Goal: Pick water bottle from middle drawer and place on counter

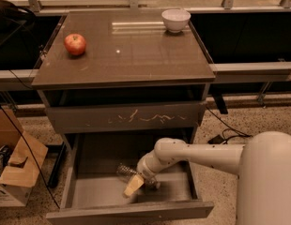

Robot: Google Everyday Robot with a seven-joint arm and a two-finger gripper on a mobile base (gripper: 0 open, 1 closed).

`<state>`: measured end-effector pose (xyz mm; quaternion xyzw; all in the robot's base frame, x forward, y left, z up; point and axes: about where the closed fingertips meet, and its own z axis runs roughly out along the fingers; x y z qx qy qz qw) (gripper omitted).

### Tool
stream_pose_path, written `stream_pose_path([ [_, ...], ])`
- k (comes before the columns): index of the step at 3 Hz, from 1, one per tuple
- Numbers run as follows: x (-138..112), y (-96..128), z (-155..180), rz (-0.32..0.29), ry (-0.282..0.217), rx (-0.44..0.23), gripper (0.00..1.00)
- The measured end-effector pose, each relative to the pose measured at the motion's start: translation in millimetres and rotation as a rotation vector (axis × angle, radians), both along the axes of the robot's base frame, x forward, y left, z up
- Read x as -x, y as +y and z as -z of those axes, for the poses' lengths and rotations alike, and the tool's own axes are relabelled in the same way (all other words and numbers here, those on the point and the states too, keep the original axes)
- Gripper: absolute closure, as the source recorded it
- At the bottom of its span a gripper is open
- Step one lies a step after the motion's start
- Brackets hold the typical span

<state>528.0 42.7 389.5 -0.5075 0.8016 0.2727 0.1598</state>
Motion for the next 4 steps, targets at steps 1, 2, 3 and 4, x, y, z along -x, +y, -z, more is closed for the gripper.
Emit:
stream_pose_path([
  [1,-4.2,1.3,33.5,0.041,0.047,-0.002,0.17],
  [2,-4.2,1.3,27.5,0.041,0.047,-0.002,0.41],
  [3,-4.4,1.3,23.4,0.041,0.047,-0.002,0.64],
  [4,-1.9,-10.0,-6.3,0.088,0.0,-0.006,0.87],
])
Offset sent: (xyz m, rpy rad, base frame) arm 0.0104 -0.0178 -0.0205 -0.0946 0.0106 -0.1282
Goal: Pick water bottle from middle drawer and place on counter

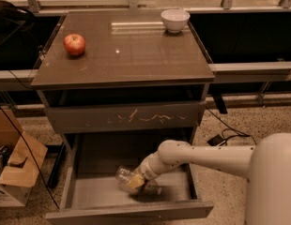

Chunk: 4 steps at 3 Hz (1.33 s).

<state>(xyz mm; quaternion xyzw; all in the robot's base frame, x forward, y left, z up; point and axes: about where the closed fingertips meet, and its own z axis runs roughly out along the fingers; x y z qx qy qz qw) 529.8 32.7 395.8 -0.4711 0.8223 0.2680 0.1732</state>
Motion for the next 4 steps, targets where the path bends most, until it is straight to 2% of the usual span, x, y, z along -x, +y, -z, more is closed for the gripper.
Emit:
stream_pose_path([
  [1,-6.8,-22.8,-80.3,0.044,-0.109,-0.011,1.0],
  [2,-13.3,-44.3,-168.3,0.011,-0.23,-0.01,1.0],
  [3,-18.7,-60.1,-257.2,-0.07,-0.368,-0.01,1.0],
  [4,-30.9,-63.3,-342.4,-0.169,-0.522,0.028,1.0],
])
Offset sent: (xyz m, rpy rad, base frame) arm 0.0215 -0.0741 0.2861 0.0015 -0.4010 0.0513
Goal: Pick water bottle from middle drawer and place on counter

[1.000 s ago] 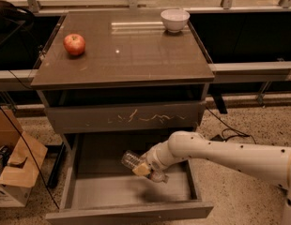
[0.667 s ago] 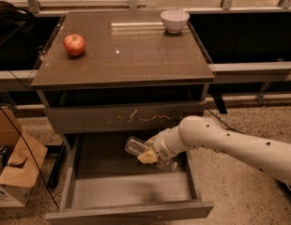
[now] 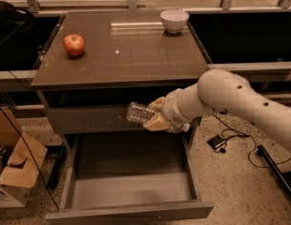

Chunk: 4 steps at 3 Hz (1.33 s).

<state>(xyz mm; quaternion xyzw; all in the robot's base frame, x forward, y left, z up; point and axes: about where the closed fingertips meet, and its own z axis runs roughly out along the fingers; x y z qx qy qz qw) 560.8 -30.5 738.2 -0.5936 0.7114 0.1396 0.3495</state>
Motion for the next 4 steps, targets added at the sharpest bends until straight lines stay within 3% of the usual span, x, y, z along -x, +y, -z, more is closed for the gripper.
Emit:
stream_pose_path([
  [1,-27.7,0.4,-84.0,-0.038,-0.156,0.083,1.0],
  [2,-64.0,2.8,-157.3,-0.033,-0.27,0.175,1.0],
  [3,-78.3,24.2,-184.2,-0.053,-0.316,0.163,1.0],
  [4,-78.6,23.2,-175.5,-0.057,-0.316,0.167,1.0],
])
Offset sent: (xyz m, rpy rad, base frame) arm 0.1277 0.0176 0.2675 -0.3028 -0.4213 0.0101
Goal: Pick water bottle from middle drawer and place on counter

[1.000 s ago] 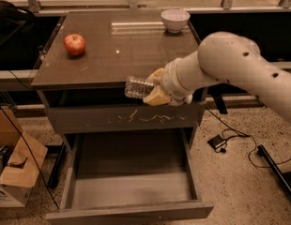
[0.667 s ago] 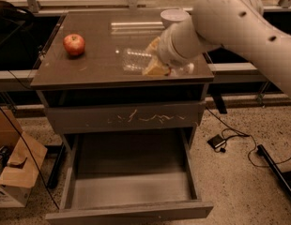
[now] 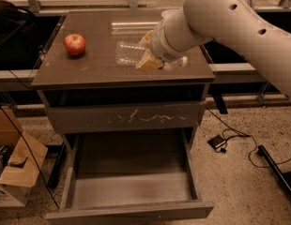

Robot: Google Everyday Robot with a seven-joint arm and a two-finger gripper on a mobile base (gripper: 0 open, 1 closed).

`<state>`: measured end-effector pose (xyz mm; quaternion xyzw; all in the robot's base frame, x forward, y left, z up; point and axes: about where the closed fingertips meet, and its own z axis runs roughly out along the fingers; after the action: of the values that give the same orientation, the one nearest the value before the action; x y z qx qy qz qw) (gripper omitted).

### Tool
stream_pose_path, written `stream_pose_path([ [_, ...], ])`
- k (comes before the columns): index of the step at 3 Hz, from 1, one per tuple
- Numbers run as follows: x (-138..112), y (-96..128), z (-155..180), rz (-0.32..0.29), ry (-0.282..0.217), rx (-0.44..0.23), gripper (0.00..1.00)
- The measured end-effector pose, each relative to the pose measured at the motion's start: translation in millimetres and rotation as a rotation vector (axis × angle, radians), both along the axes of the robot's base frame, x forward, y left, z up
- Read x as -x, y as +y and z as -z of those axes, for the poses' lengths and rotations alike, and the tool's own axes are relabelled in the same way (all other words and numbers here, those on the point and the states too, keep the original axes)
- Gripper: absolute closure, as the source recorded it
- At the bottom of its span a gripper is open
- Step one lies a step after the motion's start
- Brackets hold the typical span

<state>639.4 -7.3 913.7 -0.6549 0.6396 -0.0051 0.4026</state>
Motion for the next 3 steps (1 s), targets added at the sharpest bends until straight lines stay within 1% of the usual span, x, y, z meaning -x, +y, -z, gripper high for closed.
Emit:
stream_pose_path([
  [1,-3.5,-10.0,26.9,0.028,-0.004,-0.011,1.0],
  [2,-16.4,-18.0,61.2,0.052,-0.022,-0.041,1.0],
  [3,-33.4,-12.1,63.9,0.04,-0.097,-0.076,1.0],
])
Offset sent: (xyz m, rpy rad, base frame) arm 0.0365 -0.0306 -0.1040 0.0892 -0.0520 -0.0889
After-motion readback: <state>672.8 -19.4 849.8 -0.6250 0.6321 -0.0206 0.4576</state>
